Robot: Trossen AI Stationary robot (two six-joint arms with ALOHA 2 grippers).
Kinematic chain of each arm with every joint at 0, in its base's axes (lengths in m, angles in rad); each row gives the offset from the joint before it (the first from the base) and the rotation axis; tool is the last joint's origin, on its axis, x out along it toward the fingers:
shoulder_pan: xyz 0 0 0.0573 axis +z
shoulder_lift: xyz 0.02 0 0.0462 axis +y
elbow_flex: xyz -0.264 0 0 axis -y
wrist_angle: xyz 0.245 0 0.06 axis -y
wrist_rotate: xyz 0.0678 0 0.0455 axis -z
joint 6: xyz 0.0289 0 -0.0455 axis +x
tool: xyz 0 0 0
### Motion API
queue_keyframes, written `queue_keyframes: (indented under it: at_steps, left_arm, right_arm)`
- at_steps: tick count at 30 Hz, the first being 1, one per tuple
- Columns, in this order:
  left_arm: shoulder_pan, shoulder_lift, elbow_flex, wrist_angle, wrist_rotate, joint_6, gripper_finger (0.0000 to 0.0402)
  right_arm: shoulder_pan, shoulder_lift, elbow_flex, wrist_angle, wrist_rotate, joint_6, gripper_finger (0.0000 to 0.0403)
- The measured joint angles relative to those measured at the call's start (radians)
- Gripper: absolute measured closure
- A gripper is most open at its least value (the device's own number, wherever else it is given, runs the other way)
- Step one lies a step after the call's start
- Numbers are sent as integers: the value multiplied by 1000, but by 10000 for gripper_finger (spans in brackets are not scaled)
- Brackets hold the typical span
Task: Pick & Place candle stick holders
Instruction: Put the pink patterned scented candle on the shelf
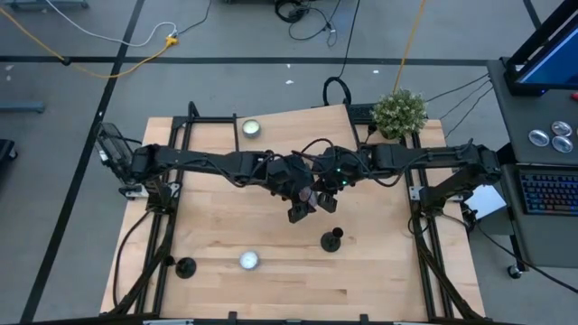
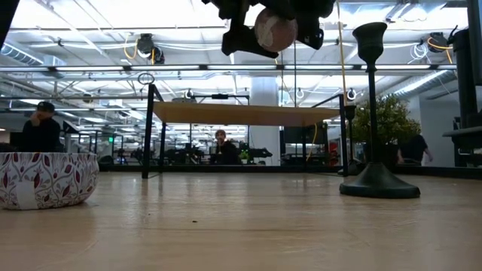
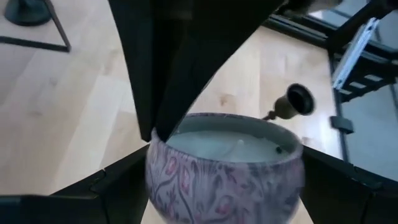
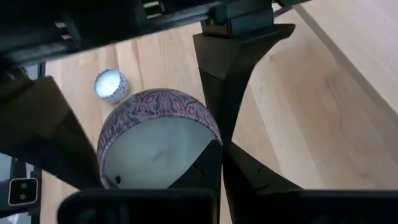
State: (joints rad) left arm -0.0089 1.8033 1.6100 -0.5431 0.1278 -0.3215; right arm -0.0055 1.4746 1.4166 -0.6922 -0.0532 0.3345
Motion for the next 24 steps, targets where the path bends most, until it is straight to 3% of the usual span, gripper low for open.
queue_keyframes:
  at_steps: [8,13,24]
  left_arm:
    - [3,-1,0,-2,9,-2,56]
    - [4,-1,0,-5,8,-2,110]
    - [4,-2,0,-5,27,-6,110]
  right_arm:
    - [0,0,0,0,-1,-2,403]
    - [0,0,0,0,-4,-3,403]
    - [4,1,0,5,-7,-3,403]
